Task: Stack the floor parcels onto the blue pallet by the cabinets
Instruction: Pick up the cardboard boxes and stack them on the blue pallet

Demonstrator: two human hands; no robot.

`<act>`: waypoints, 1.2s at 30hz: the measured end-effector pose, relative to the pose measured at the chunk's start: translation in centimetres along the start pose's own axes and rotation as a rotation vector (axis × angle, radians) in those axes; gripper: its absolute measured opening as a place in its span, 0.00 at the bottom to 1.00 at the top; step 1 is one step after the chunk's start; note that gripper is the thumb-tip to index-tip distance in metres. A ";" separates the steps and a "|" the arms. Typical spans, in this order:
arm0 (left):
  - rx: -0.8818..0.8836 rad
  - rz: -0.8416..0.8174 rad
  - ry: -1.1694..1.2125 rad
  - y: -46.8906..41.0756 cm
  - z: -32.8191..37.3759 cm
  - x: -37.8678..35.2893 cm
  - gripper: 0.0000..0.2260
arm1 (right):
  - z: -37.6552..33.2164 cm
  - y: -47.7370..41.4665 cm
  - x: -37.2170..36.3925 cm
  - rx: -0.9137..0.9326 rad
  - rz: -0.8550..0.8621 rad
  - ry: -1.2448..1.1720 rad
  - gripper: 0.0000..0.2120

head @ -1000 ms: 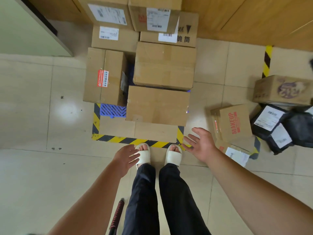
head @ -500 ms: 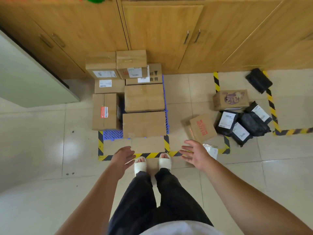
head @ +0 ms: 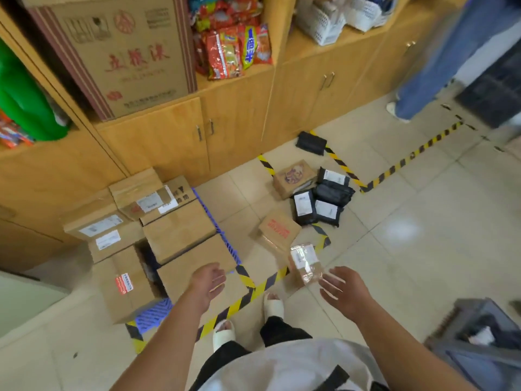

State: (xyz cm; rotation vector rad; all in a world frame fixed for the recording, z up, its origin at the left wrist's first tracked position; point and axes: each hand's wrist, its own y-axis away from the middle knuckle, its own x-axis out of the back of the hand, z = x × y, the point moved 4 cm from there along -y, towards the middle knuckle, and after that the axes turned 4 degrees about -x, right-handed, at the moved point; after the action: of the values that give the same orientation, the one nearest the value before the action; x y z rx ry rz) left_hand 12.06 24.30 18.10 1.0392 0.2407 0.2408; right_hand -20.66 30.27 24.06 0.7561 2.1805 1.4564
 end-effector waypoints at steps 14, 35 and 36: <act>0.017 -0.063 -0.368 -0.7 -2.8 -15.7 0.13 | -6.0 -5.8 12.9 -0.029 0.065 -0.281 0.11; 0.249 -0.036 -0.873 -20.3 -12.9 -35.4 0.05 | -14.3 -32.6 18.2 -0.313 0.156 -0.063 0.05; 0.243 -0.059 -0.934 -23.5 -13.7 -36.1 0.05 | -13.3 -35.3 18.3 -0.326 0.170 -0.065 0.05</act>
State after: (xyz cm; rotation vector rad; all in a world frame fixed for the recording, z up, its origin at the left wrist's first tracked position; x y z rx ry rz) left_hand -24.40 12.98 -6.07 1.2777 -0.5560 -0.3450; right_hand -50.15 21.68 -4.44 0.8710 1.8032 1.7881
